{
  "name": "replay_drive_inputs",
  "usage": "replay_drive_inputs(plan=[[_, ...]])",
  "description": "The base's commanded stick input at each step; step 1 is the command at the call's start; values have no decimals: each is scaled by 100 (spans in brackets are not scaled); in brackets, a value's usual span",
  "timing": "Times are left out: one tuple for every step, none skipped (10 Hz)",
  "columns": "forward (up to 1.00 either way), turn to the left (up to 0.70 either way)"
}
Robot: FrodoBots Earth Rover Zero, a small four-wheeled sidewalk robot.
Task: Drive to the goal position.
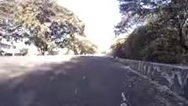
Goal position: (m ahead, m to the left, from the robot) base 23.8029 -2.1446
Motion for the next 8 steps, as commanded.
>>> replay_drive_inputs(plan=[[100,-7],[100,-18],[100,-27],[100,-27],[100,-27],[100,-27],[100,-27],[100,0]])
